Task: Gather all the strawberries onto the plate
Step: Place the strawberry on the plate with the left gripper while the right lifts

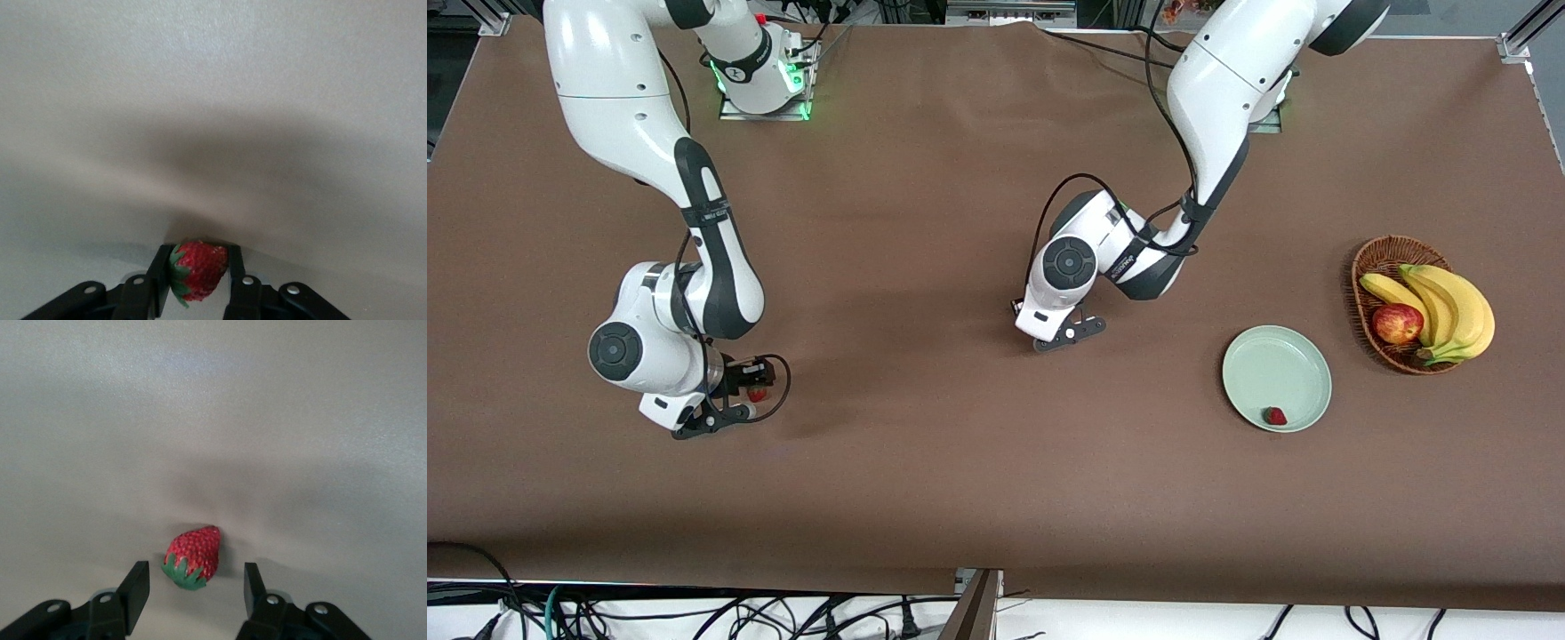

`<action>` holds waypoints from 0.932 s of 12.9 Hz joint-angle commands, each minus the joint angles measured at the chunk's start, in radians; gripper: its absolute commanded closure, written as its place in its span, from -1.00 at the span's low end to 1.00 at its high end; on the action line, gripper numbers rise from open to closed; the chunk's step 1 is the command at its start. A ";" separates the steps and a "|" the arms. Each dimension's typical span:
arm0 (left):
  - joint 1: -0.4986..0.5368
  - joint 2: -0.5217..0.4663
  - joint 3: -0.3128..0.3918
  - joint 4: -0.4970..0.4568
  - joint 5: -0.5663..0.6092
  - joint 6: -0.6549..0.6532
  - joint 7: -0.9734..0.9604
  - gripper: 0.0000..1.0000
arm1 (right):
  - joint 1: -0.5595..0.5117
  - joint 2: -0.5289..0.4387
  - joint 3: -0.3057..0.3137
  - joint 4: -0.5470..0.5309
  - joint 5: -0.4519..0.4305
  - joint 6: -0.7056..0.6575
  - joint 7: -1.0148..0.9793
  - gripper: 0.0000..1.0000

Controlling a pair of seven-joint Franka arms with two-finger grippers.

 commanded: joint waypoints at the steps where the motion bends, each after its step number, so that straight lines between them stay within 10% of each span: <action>1: 0.020 -0.056 0.016 0.007 0.018 -0.064 -0.008 0.95 | -0.011 -0.002 0.015 -0.010 0.039 0.014 -0.026 -0.27; 5: 0.170 -0.140 0.018 0.013 0.025 -0.182 0.126 0.95 | -0.011 0.007 0.015 -0.008 0.061 0.026 -0.026 -0.19; 10: 0.420 -0.171 0.016 0.012 0.025 -0.287 0.677 0.90 | -0.003 0.005 0.015 -0.004 0.066 0.022 -0.016 0.67; 12: 0.498 -0.160 0.016 0.012 0.023 -0.279 0.882 0.90 | 0.019 -0.002 0.017 0.007 0.067 0.015 0.021 0.71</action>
